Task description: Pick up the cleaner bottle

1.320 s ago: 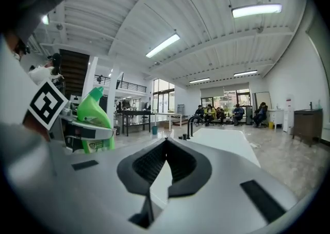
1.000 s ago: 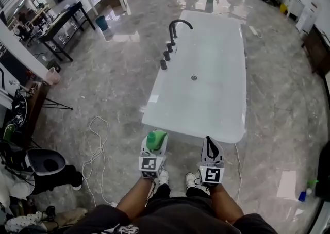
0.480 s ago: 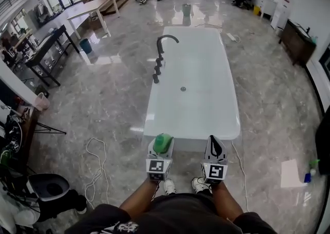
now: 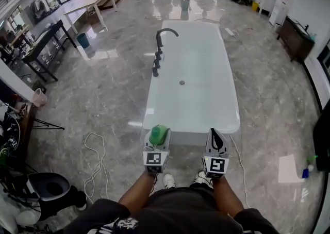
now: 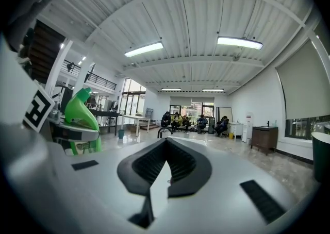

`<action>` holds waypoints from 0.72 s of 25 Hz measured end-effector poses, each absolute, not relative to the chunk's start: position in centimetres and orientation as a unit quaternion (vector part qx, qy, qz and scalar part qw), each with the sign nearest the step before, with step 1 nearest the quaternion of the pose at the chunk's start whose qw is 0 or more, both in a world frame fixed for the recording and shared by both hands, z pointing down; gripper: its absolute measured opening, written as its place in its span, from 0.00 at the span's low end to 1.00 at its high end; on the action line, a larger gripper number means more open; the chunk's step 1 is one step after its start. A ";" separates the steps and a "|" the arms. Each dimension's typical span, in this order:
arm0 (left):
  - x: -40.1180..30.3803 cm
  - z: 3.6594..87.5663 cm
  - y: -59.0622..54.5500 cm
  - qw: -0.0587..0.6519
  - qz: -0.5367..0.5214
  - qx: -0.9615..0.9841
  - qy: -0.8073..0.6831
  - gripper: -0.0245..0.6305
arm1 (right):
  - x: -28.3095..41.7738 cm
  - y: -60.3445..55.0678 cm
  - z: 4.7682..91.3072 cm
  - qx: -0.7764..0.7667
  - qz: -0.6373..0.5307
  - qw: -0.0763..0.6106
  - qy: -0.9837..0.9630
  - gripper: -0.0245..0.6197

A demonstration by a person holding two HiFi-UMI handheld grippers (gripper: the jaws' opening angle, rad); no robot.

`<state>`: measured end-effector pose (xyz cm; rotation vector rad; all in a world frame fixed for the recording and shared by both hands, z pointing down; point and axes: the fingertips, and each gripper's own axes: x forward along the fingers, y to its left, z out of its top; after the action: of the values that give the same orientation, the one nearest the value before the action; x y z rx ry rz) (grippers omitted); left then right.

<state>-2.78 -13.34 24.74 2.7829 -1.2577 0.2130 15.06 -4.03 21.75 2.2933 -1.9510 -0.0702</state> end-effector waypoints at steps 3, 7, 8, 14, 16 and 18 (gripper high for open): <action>-2.5 24.5 -13.6 0.039 0.065 0.910 -0.409 0.32 | 15.5 -4.4 21.6 0.765 -0.027 0.065 -0.640 0.06; -3.0 25.1 -13.2 0.039 0.075 0.907 -0.412 0.32 | 15.6 -4.1 22.2 0.770 -0.025 0.063 -0.634 0.06; -3.1 25.3 -13.2 0.039 0.075 0.907 -0.412 0.32 | 15.6 -4.1 22.3 0.771 -0.024 0.063 -0.633 0.06; -4.2 26.6 -13.3 0.044 0.075 0.907 -0.411 0.32 | 14.8 -4.0 23.5 0.772 -0.021 0.068 -0.631 0.06; -4.2 26.6 -13.0 0.045 0.076 0.908 -0.410 0.32 | 14.7 -3.8 23.7 0.772 -0.021 0.069 -0.632 0.06; -4.2 26.9 -13.1 0.046 0.076 0.909 -0.408 0.32 | 14.5 -4.0 23.9 0.772 -0.020 0.070 -0.632 0.06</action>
<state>-4.25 -13.15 26.89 2.7746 -1.2449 0.2327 14.52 -4.01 23.91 2.3225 -1.9014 -0.0612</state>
